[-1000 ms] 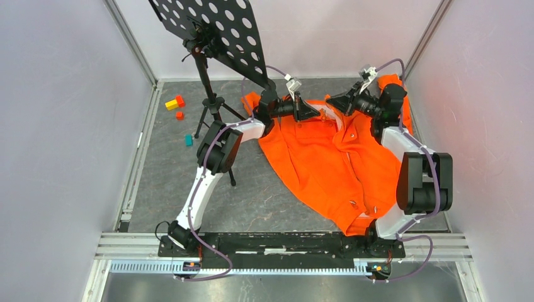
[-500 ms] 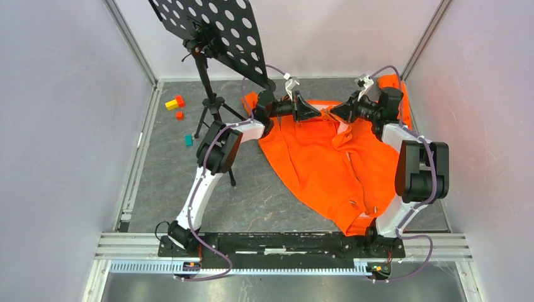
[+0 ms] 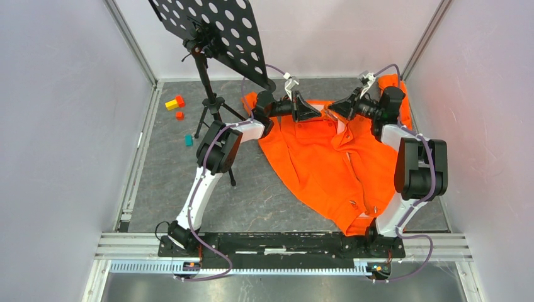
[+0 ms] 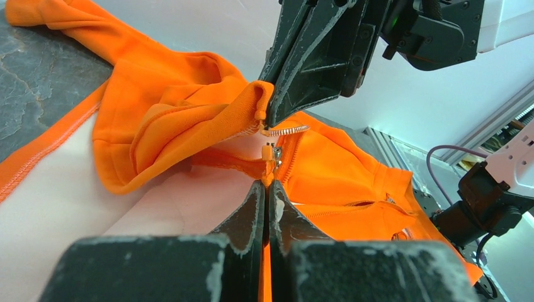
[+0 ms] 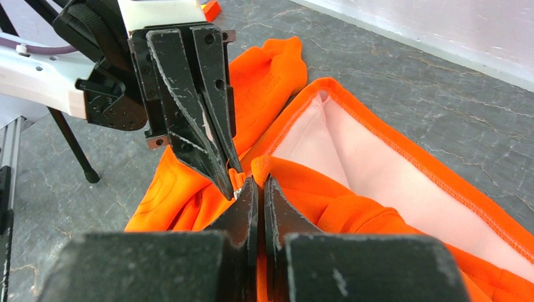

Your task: Zip up the jacket

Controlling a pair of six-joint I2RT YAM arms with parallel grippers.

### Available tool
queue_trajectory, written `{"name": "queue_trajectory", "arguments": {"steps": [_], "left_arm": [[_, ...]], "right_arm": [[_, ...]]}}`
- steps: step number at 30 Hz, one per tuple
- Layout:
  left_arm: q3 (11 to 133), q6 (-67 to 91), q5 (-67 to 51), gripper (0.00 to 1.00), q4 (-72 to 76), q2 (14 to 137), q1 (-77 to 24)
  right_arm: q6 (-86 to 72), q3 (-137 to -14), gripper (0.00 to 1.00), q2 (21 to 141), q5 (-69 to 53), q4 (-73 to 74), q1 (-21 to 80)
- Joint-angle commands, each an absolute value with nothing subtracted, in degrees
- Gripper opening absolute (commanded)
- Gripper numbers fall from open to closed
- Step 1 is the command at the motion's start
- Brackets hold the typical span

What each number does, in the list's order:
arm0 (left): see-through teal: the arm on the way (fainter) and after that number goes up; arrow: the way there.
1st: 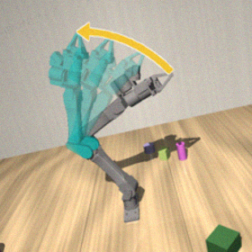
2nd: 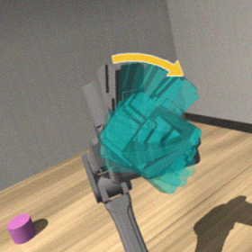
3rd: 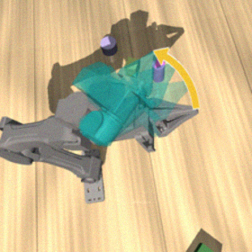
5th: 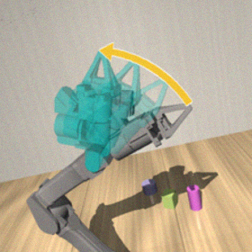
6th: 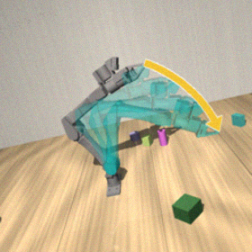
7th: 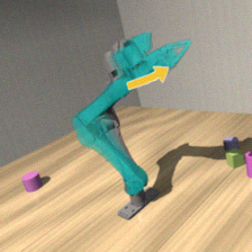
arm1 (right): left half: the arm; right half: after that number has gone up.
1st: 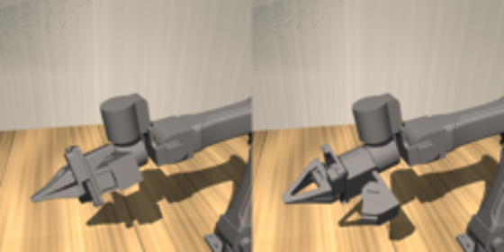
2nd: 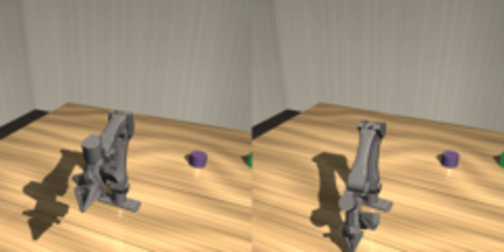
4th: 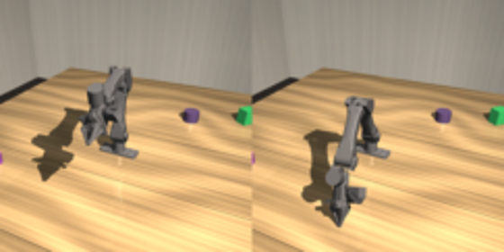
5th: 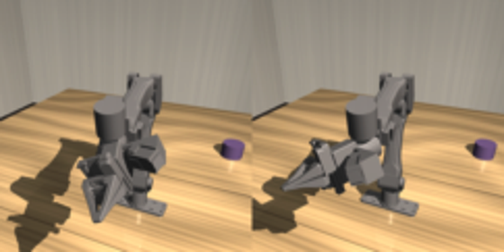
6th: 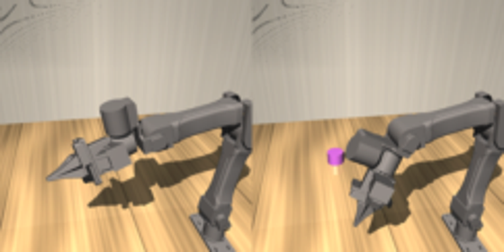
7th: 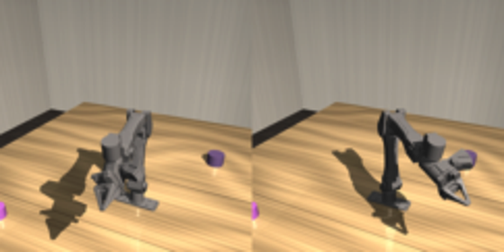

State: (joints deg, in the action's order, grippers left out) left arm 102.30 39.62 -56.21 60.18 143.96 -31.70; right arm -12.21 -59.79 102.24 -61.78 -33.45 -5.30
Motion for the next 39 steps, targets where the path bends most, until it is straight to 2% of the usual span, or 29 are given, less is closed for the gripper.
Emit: {"name": "queue_trajectory", "arguments": {"steps": [1,20,39], "left_arm": [[104.46,40.82,-57.92,0.02,62.40,141.69,-31.73],[104.41,41.88,-58.54,0.02,64.18,141.78,-30.59],[104.59,41.40,-58.75,0.02,63.66,142.03,-30.50]], "right_arm": [[-12.90,-59.57,0.00,102.47,-65.30,-36.16,-5.54],[-9.69,-60.47,0.00,103.49,-67.20,-31.66,-6.06],[-14.77,-58.16,0.00,102.68,-68.45,-38.72,-6.42]]}}
